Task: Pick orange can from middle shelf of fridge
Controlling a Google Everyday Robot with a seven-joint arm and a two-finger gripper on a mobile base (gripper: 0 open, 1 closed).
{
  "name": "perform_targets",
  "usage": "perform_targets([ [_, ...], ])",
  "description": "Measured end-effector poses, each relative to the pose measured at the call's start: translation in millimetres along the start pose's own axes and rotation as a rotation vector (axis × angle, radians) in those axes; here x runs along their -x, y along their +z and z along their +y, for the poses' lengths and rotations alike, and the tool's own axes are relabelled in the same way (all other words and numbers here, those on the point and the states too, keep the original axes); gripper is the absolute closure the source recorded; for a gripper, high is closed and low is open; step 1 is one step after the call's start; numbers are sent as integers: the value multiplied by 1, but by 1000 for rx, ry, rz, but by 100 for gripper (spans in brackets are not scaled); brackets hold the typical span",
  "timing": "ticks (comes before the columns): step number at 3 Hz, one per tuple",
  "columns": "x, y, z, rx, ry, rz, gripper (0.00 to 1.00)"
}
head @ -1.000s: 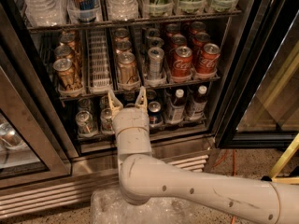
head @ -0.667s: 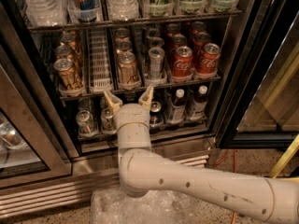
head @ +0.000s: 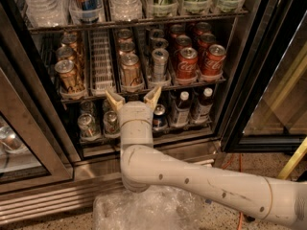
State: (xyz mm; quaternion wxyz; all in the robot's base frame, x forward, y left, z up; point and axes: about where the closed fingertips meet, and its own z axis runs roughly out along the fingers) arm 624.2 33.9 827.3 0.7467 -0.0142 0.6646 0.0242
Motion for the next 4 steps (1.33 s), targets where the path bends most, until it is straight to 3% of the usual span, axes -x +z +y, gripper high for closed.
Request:
perform_targets([
  [2, -3, 13, -4, -5, -7, 0, 13],
  [3, -2, 14, -4, -5, -7, -4, 23],
  [4, -1, 15, -4, 0, -8, -5, 40],
])
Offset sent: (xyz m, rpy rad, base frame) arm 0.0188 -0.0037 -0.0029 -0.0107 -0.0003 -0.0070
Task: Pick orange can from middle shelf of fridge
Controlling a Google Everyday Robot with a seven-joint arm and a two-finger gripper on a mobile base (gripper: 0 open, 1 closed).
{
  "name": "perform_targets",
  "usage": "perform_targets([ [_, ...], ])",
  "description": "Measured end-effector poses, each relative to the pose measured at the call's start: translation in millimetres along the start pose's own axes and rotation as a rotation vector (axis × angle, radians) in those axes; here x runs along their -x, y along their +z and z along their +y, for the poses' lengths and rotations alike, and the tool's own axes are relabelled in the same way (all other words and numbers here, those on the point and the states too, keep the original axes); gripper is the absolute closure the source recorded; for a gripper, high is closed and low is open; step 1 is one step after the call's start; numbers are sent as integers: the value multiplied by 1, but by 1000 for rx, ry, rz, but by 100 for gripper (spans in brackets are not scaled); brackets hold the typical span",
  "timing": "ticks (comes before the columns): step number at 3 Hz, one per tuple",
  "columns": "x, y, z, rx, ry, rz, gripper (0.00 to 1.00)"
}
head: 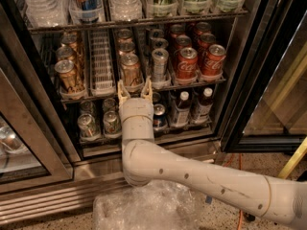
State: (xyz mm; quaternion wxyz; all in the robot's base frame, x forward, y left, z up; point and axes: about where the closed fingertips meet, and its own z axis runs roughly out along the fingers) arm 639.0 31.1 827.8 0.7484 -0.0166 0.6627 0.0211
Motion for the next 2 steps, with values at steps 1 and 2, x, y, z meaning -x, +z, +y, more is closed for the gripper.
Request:
perform_targets([
  [1, 1, 0, 1, 3, 0, -1, 42],
  [2, 2, 0, 4, 18, -3, -5, 45],
])
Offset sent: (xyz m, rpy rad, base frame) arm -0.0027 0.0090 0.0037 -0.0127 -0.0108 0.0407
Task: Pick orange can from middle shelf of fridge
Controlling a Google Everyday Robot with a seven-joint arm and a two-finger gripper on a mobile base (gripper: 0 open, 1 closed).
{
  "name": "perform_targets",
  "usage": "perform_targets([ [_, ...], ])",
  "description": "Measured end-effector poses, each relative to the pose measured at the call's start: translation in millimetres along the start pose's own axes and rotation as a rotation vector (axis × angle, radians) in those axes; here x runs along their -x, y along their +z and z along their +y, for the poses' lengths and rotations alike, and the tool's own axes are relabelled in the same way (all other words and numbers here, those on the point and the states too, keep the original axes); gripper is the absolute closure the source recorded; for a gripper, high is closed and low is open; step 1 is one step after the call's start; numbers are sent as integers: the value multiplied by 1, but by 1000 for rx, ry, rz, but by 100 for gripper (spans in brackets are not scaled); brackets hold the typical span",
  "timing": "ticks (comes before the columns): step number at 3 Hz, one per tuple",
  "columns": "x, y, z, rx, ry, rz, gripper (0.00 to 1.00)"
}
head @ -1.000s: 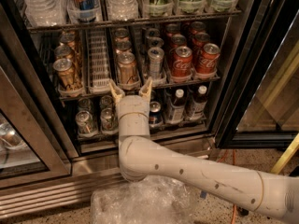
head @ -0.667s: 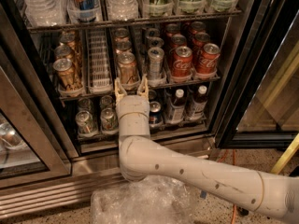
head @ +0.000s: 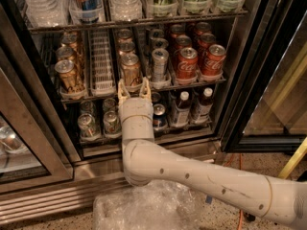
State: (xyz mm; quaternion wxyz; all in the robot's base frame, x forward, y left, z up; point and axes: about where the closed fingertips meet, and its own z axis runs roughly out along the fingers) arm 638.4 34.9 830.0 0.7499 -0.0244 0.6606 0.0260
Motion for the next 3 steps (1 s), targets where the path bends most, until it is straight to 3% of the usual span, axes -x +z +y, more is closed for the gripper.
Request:
perform_targets([
  [1, 0, 0, 1, 4, -1, -1, 45],
  [2, 2, 0, 4, 24, 1, -6, 36],
  [3, 3, 2, 14, 58, 10, -7, 35],
])
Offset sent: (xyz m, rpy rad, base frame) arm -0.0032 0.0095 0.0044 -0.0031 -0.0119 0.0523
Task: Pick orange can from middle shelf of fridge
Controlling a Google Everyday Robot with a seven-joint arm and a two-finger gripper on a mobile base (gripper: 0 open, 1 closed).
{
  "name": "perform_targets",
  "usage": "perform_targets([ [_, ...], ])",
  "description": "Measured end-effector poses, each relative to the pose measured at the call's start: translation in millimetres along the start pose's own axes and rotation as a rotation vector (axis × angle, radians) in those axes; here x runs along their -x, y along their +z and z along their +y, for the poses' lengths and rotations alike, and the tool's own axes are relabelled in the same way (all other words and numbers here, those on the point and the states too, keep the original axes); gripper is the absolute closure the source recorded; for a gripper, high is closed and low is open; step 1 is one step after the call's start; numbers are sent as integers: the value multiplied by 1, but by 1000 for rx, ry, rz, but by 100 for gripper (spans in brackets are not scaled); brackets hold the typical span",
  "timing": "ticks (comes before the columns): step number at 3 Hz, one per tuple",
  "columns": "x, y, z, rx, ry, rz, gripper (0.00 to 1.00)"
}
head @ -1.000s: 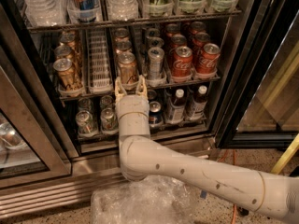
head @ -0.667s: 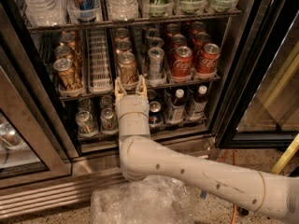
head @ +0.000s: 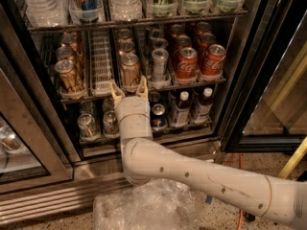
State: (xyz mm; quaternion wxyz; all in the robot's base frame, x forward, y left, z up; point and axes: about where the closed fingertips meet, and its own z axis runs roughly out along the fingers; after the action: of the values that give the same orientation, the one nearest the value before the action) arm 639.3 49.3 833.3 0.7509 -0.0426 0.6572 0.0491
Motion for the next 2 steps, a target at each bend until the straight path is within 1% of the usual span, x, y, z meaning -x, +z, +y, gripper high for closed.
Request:
perform_targets([
  [1, 1, 3, 6, 21, 21, -2, 33],
  [2, 1, 3, 7, 23, 23, -2, 33],
])
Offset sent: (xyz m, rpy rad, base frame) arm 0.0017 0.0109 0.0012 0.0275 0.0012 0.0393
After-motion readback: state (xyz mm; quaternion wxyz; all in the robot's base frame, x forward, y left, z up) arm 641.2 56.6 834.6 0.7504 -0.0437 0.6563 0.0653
